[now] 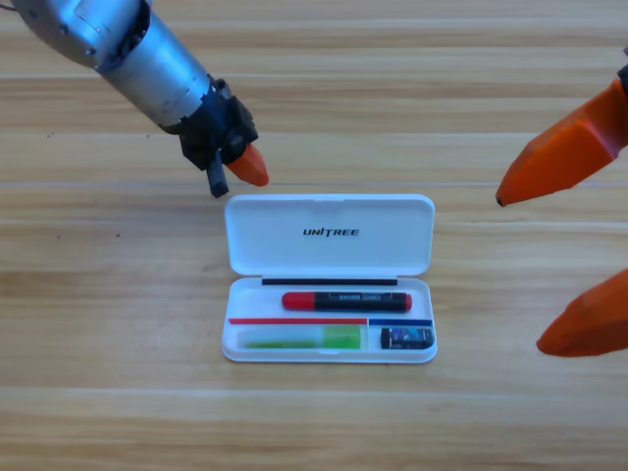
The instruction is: Clean up eraser and pencils
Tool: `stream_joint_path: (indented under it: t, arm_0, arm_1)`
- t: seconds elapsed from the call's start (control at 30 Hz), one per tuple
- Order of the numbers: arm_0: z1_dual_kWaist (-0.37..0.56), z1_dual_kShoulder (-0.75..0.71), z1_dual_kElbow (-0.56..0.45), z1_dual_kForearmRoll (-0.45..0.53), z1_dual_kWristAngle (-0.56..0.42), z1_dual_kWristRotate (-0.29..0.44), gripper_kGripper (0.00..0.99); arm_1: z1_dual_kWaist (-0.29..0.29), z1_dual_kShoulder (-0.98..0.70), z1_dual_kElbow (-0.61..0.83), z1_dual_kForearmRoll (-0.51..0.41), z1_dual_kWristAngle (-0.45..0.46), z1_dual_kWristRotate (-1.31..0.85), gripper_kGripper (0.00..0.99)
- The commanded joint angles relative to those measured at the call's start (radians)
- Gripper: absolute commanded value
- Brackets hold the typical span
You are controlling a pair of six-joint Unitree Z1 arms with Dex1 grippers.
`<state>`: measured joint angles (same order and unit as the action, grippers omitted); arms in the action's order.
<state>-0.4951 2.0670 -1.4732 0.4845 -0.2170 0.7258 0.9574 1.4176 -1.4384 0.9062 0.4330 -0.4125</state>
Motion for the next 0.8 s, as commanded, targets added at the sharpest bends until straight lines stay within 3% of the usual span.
stream_joint_path:
  t: [0.03,0.8]
  arm_0:
    - [-0.045,0.05,-0.001,0.023,0.005,-0.014,0.0]
    - [-0.083,0.015,-0.013,0.149,-0.001,-0.022,0.0]
  arm_1:
    - [-0.029,0.006,0.033,-0.015,0.019,0.001,0.943]
    - [-0.029,0.007,0.038,-0.015,0.019,0.001,0.943]
